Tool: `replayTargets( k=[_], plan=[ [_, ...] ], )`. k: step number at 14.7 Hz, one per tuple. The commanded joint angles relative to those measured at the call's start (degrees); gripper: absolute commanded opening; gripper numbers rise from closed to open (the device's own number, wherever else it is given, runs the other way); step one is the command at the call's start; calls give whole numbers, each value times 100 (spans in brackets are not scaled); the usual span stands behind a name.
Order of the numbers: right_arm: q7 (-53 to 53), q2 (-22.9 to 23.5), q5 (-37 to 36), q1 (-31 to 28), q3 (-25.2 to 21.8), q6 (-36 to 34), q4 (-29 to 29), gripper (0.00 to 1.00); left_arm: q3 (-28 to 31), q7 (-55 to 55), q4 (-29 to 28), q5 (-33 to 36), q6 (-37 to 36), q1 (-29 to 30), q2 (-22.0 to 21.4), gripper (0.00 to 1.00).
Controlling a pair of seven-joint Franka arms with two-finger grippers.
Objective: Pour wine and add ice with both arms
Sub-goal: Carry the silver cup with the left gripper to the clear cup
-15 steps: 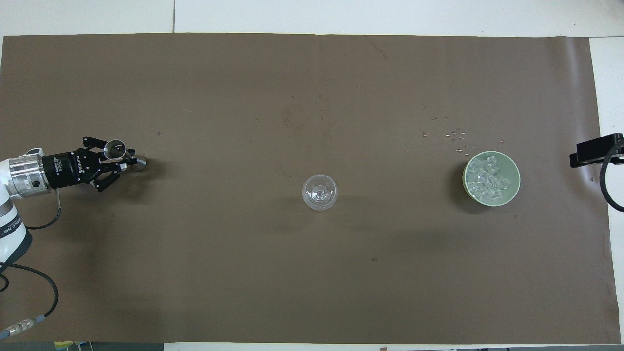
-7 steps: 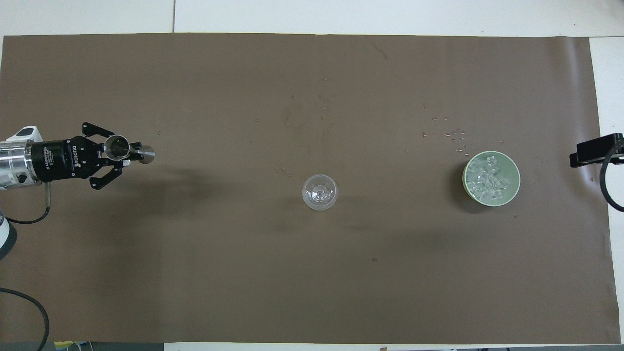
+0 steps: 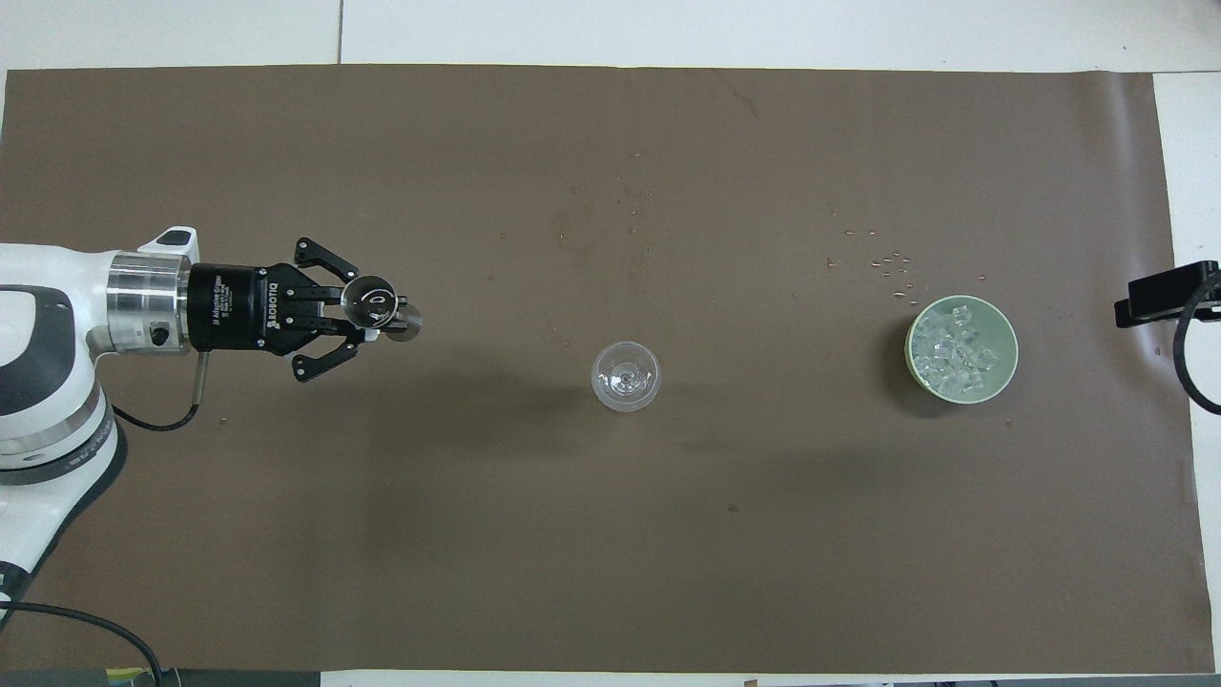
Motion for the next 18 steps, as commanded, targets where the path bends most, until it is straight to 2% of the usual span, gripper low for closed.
replayTargets(
  k=[1, 2, 6, 9, 11, 18],
  plan=[
    [-104, -41, 19, -52, 16, -120, 12, 100, 73, -608, 69, 91, 403, -559, -88, 0],
    [-104, -41, 19, -52, 16, -120, 12, 100, 73, -757, 96, 126, 543, -708, -79, 0],
    [-104, -41, 19, -52, 16, -120, 12, 100, 55, -1995, 438, 1294, 1150, -1429, 0, 0],
    [-104, -41, 28, -52, 16, -120, 12, 100, 64, -2217, 474, 1628, 1388, -1878, 9, 0],
    [-104, -41, 19, -52, 16, -120, 12, 100, 64, -2497, 561, 2172, 1677, -2185, 105, 0],
    [-104, -41, 19, -52, 16, -120, 12, 100, 55, -3069, 1018, 3403, 1706, -2494, 307, 0]
  ],
)
